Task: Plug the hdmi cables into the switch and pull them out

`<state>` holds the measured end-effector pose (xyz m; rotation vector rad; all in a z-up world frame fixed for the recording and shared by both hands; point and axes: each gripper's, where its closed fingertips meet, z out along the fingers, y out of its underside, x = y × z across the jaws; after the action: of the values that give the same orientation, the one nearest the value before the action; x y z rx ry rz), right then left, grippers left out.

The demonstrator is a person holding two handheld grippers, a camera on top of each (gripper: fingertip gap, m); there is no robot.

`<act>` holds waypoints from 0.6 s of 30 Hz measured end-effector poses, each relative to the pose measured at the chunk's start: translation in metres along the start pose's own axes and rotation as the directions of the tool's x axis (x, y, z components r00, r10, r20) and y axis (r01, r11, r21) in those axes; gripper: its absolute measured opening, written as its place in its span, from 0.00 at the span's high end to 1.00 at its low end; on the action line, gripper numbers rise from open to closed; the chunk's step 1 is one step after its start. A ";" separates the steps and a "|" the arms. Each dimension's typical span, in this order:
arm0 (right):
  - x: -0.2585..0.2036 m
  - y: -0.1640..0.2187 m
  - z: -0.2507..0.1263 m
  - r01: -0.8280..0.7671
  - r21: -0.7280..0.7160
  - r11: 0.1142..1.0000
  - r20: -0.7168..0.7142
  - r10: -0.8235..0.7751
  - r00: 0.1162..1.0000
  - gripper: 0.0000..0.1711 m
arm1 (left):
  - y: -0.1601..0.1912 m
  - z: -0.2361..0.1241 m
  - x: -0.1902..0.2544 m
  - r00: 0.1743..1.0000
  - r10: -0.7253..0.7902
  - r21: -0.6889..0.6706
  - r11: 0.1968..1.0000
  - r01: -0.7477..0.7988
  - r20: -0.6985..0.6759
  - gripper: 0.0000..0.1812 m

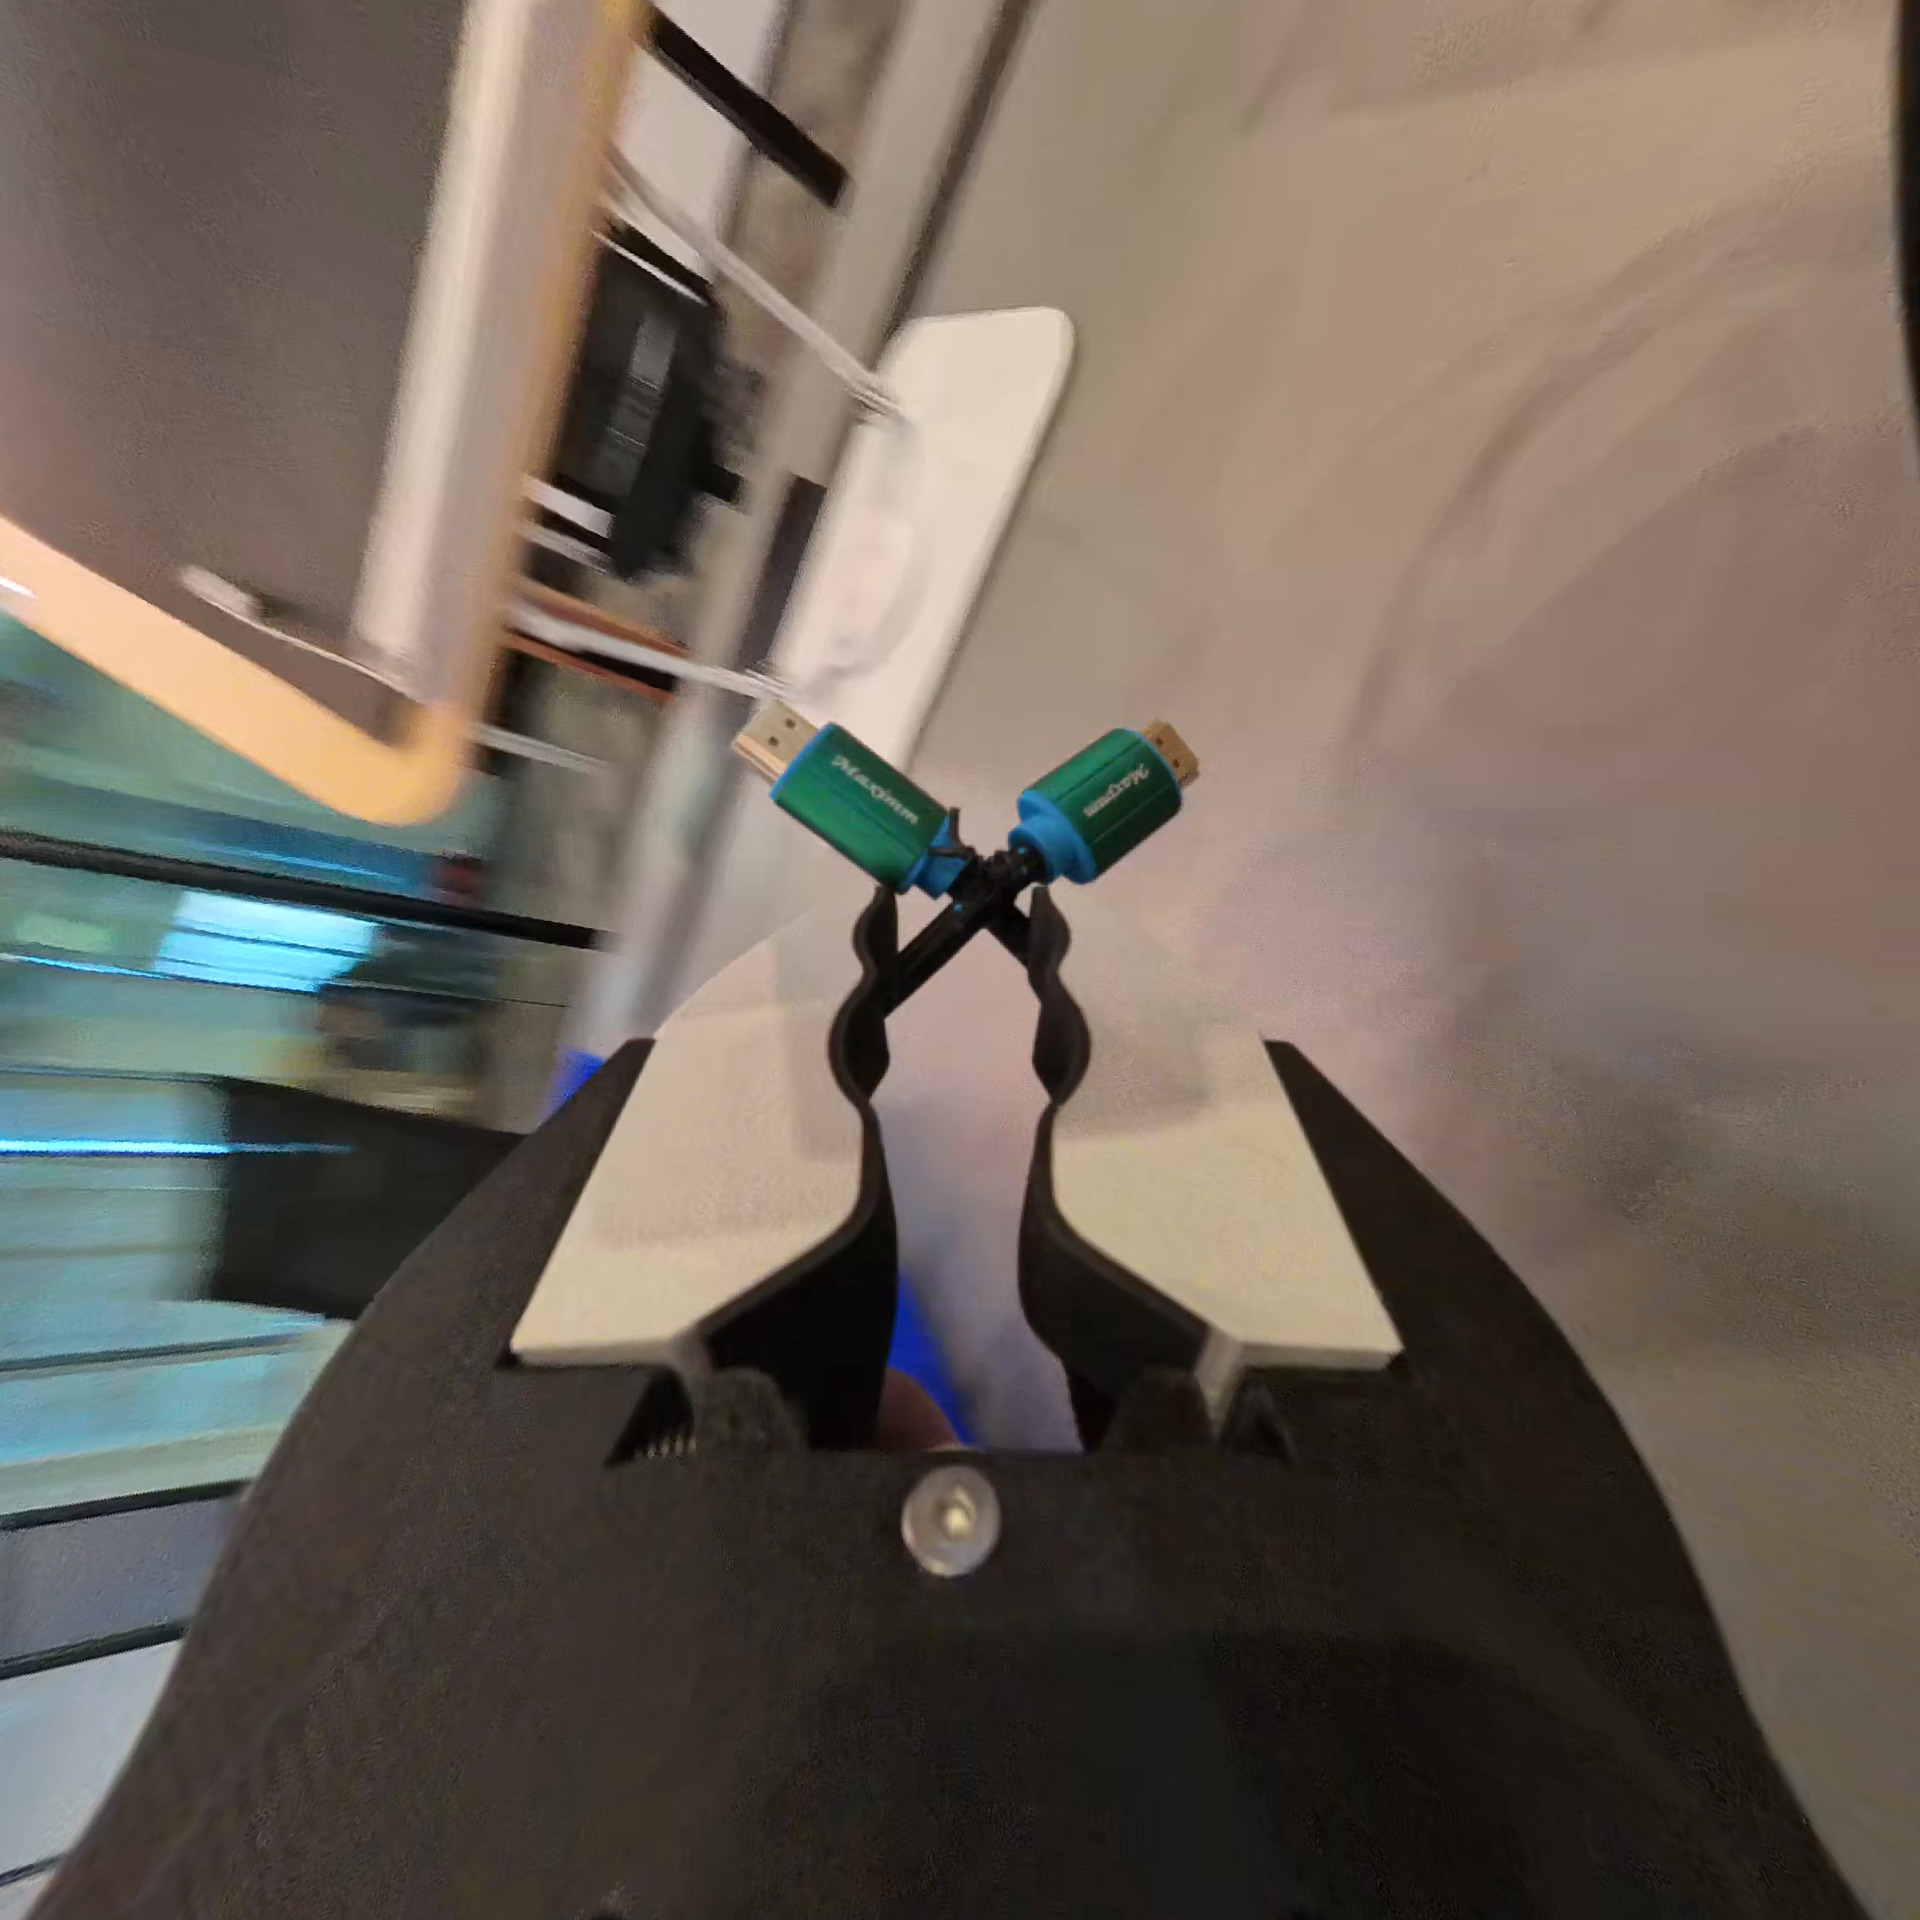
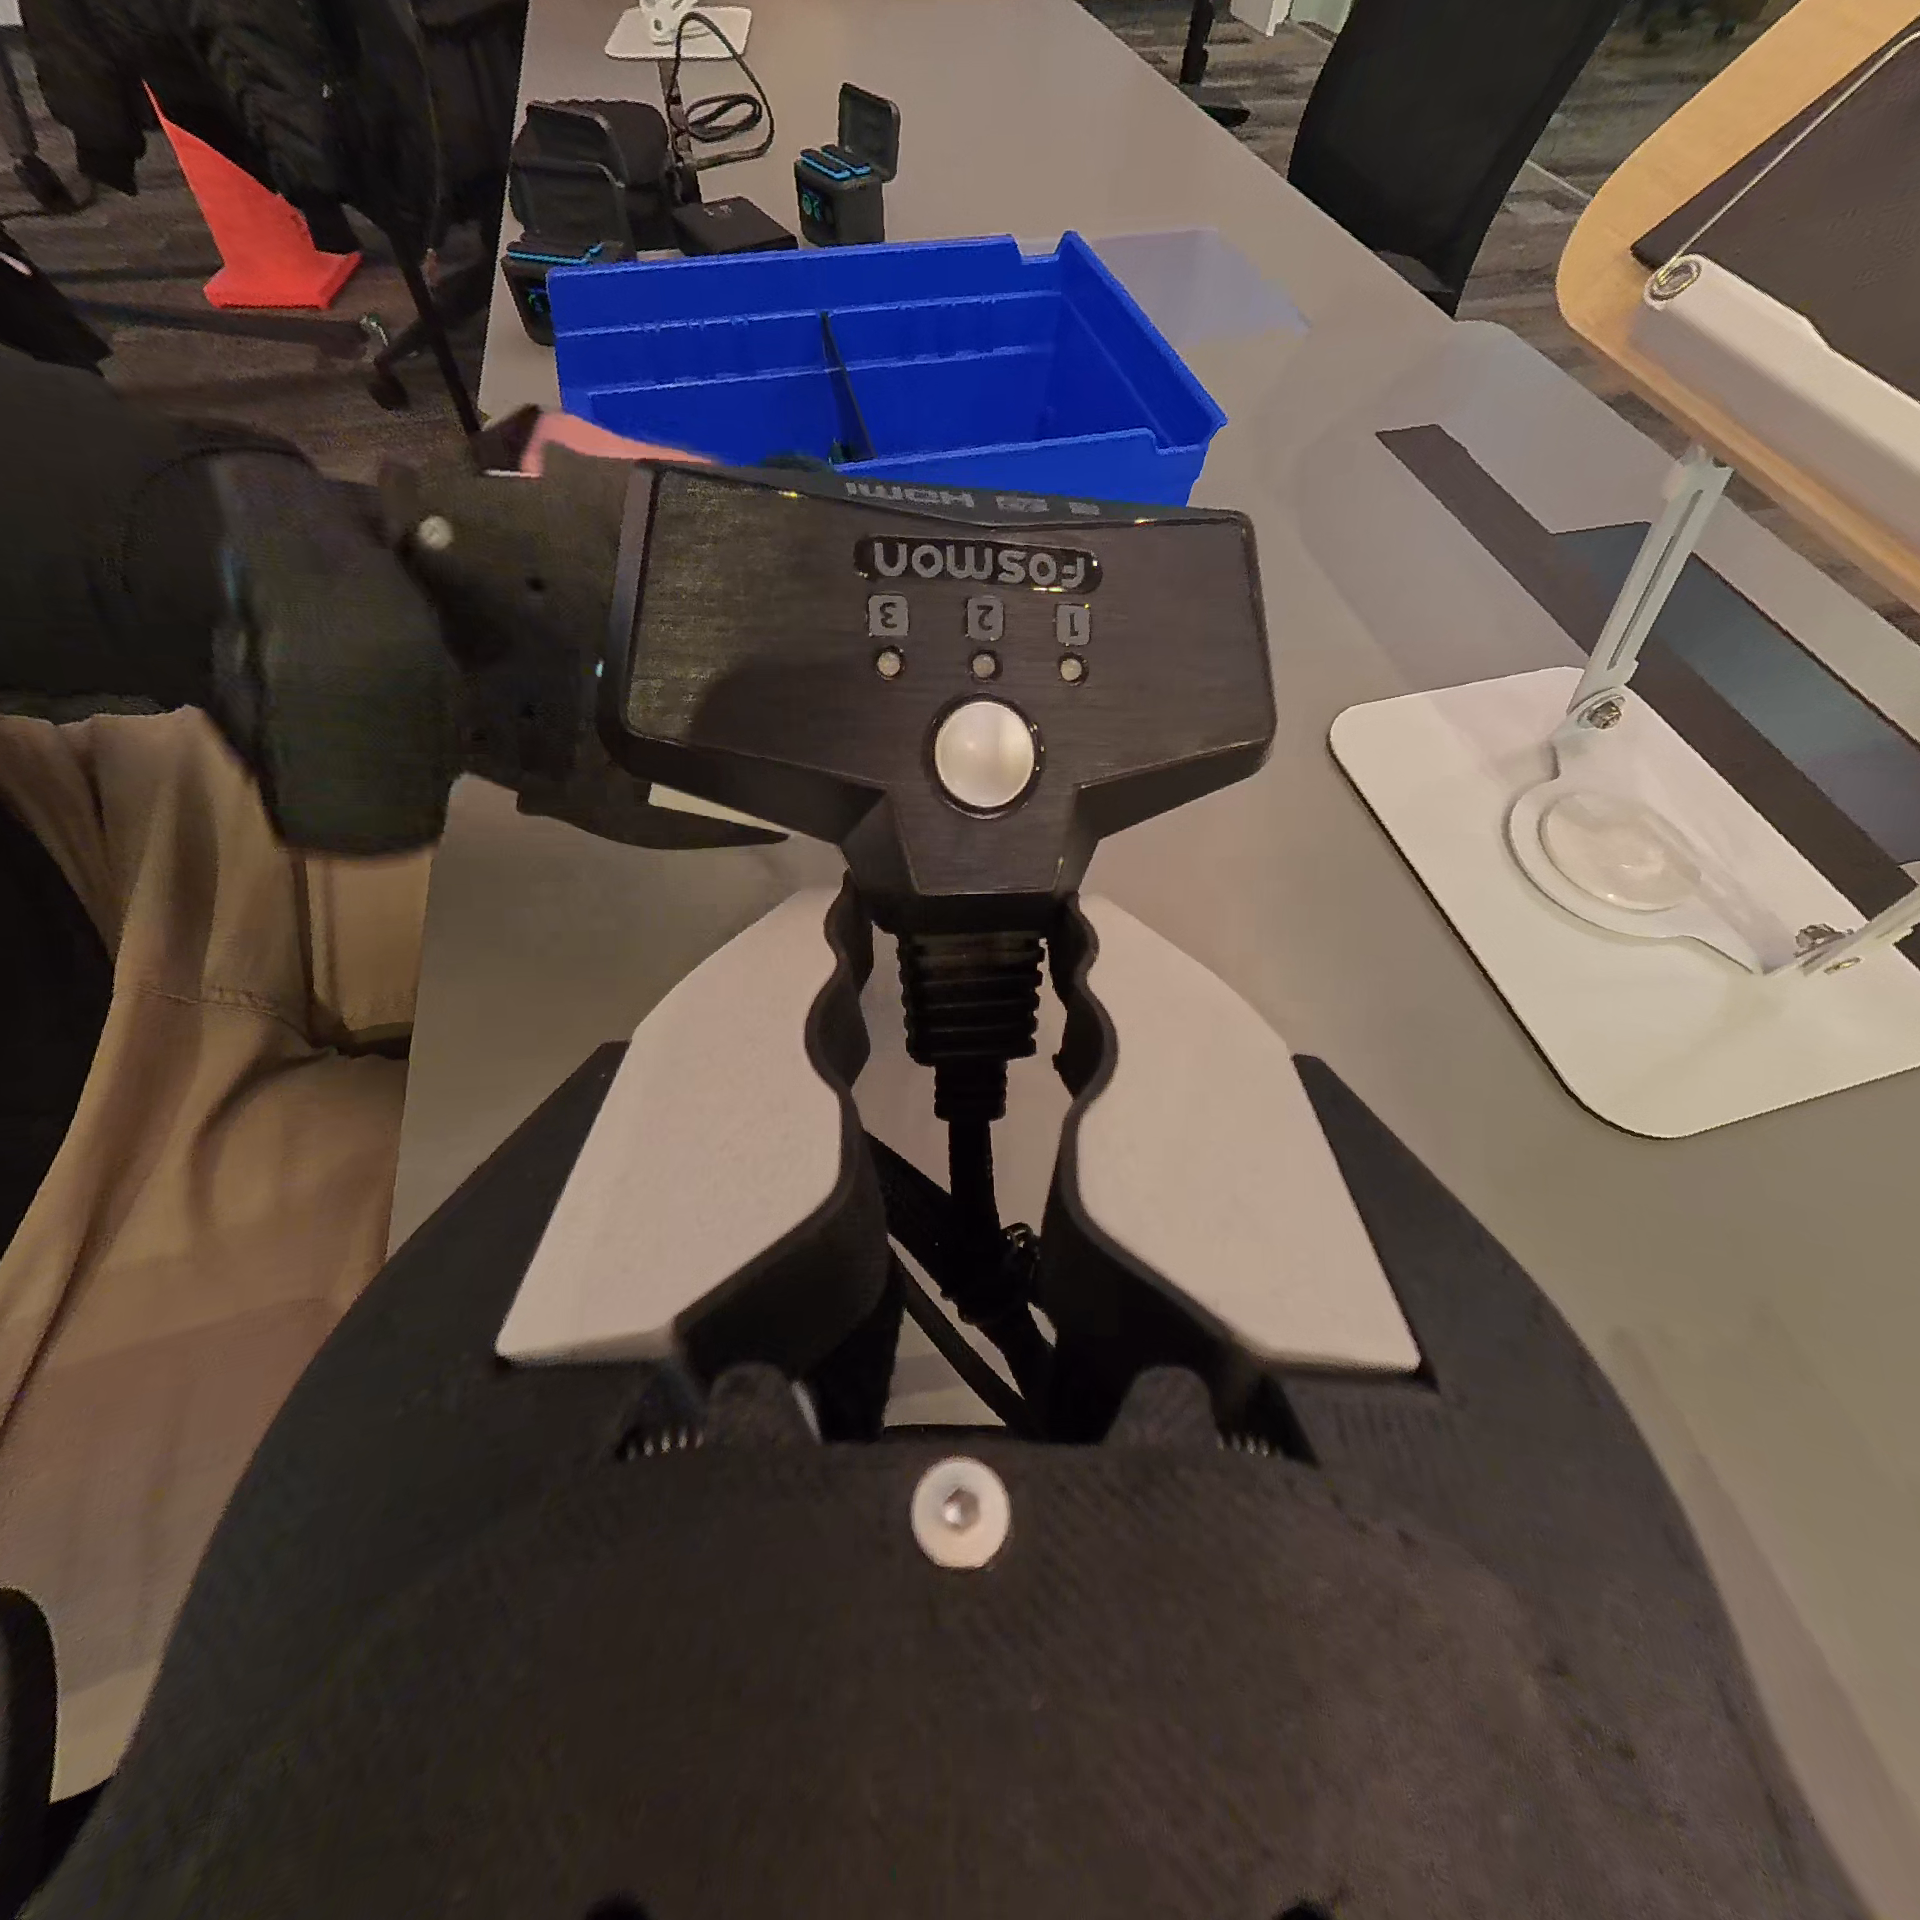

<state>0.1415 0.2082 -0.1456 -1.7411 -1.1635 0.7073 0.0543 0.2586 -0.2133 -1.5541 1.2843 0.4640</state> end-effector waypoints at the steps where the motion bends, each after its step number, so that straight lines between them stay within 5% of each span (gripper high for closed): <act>1: 0.001 0.000 -0.001 -0.001 0.002 1.000 -0.004 0.001 1.000 0.81 | -0.005 -0.002 -0.008 0.991 0.107 0.001 0.994 -0.108 0.077 0.87; 7: 0.004 0.000 -0.007 -0.007 0.011 1.000 -0.018 0.008 1.000 0.81 | 0.004 0.004 0.046 0.881 0.466 -0.002 0.884 -0.468 0.082 0.86; 9: 0.006 0.001 -0.009 -0.014 0.014 1.000 -0.022 0.014 1.000 0.81 | 0.000 -0.003 0.053 0.866 0.484 0.019 0.871 -0.490 0.124 0.86; 18: 0.006 0.002 -0.008 -0.020 0.009 1.000 -0.018 0.020 1.000 0.81 | 0.006 -0.027 0.098 0.899 0.389 0.063 0.921 -0.384 -0.203 0.82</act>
<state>0.1517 0.2098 -0.1441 -1.7505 -1.1306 0.7065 0.0761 0.1871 -0.2829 -1.3559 1.7737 0.5413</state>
